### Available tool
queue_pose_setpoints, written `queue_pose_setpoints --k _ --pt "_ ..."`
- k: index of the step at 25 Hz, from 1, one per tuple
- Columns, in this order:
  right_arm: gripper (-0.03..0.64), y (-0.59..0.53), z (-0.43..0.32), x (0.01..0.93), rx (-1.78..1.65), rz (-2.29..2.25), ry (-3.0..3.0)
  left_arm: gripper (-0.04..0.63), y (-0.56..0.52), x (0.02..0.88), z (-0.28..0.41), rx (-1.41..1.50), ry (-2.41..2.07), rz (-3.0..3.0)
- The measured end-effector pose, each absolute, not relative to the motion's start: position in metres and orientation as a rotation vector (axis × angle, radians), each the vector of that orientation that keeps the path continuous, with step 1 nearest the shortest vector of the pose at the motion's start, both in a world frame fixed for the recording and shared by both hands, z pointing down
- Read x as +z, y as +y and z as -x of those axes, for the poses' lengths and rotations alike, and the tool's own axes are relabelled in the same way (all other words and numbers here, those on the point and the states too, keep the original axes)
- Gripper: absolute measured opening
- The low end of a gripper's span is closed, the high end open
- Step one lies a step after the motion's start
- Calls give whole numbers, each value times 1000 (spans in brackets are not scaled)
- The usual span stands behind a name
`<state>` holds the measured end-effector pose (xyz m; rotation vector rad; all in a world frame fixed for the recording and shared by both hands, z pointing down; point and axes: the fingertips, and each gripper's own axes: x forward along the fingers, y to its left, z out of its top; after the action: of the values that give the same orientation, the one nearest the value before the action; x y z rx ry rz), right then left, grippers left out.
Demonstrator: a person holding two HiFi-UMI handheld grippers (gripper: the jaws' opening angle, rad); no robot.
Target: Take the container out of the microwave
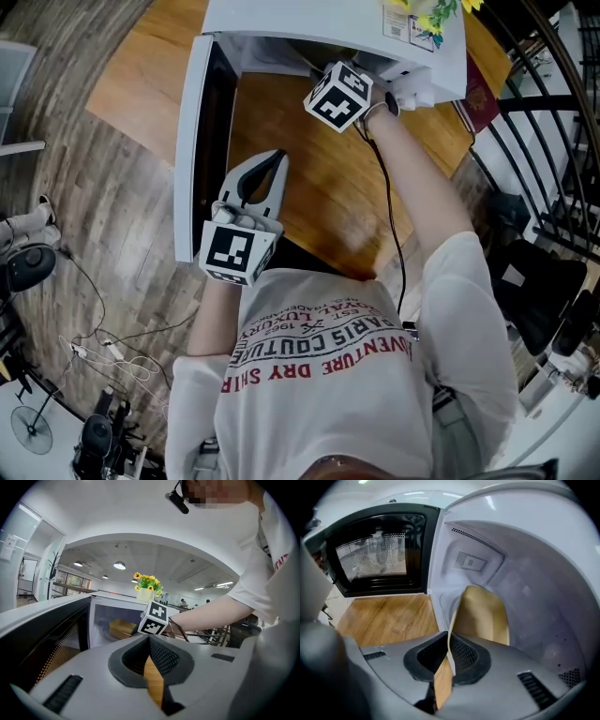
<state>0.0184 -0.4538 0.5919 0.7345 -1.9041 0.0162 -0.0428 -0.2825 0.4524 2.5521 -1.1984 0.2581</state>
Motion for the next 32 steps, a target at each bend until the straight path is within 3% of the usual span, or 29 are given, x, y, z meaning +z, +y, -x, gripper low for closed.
queue_pose_setpoints --k 20,32 --pt "41 -321 -30 523 157 -841 -2167 12 -230 424 42 209 -1243 -2591" --pt "41 -249 -55 454 134 -1162 -2401 12 -200 402 47 181 -1284 -2638"
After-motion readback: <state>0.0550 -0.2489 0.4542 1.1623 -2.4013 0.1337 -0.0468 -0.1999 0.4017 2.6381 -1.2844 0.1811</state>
